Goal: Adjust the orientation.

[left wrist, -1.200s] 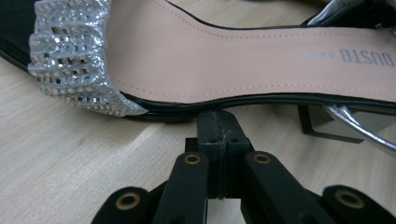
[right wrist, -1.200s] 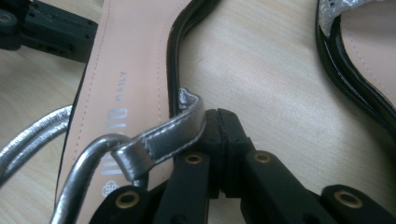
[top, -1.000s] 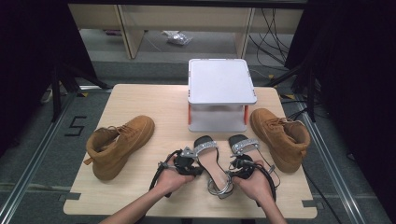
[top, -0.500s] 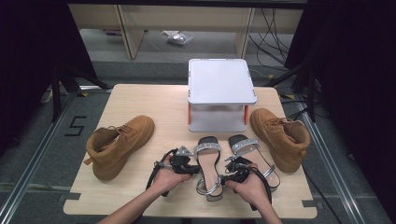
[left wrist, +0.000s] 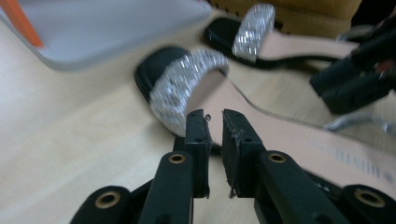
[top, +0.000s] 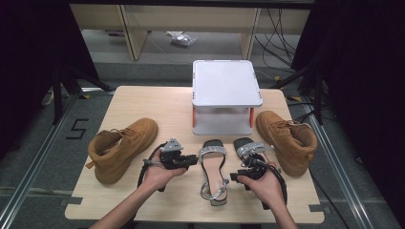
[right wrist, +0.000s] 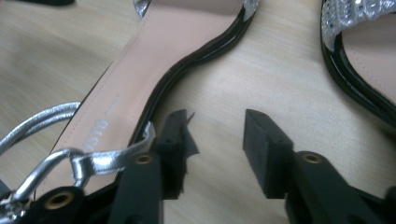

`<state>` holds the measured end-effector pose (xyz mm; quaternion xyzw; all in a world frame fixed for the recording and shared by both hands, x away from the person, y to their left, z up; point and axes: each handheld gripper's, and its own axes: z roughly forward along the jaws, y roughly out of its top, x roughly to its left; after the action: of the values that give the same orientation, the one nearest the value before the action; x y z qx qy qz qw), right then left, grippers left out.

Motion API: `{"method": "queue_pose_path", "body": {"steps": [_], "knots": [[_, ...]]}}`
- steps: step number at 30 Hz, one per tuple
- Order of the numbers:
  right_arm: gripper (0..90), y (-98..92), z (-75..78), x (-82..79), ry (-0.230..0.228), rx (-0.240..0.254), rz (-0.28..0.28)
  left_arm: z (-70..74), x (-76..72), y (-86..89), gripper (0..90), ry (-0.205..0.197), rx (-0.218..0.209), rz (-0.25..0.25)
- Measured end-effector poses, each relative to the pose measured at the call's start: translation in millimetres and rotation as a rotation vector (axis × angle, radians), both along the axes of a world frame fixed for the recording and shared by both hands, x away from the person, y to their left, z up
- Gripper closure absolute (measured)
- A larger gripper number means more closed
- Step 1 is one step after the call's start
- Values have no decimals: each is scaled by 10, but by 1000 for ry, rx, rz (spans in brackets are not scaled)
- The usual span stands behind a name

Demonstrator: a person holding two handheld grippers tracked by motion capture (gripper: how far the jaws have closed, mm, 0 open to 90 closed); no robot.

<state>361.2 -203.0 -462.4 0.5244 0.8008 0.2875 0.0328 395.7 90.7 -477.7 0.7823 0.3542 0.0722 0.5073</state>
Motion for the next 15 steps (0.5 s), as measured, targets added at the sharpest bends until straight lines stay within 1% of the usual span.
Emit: {"method": "queue_pose_path", "body": {"steps": [1, 2, 5, 6, 7, 9, 10, 11, 12, 13, 14, 15], "knots": [[577, 7, -9, 9, -1, -6, -12, 26, 12, 16, 786, -6, -2, 3], [569, 8, -14, 11, -10, 0, -10, 56, 42, 41, 780, -24, -18, 6], [529, 16, -14, 8, -16, -3, -25, 125, 97, 85, 775, -47, -31, 32], [518, 18, -12, 2, -19, 0, -26, 149, 110, 94, 776, -47, -28, 39], [510, 17, -5, -6, -18, 6, -27, 157, 125, 99, 778, -57, -35, 36], [504, 6, -4, -14, -31, 9, -9, 194, 149, 110, 785, -64, -27, 42], [503, 10, -9, -21, -40, 16, -17, 195, 163, 112, 788, -68, -37, 34], [501, 7, -9, -19, -35, 16, -15, 213, 169, 111, 792, -66, -31, 40], [499, 14, 15, -21, -10, 22, -22, 222, 175, 107, 797, -76, -32, 44], [498, 17, 11, -16, -34, 9, -15, 243, 181, 112, 801, -76, -26, 39], [498, 33, 32, -10, -33, 15, -18, 263, 188, 112, 805, -77, -30, 39], [497, 61, 72, 9, -34, 8, -22, 281, 196, 112, 823, -81, -31, 41]]}}
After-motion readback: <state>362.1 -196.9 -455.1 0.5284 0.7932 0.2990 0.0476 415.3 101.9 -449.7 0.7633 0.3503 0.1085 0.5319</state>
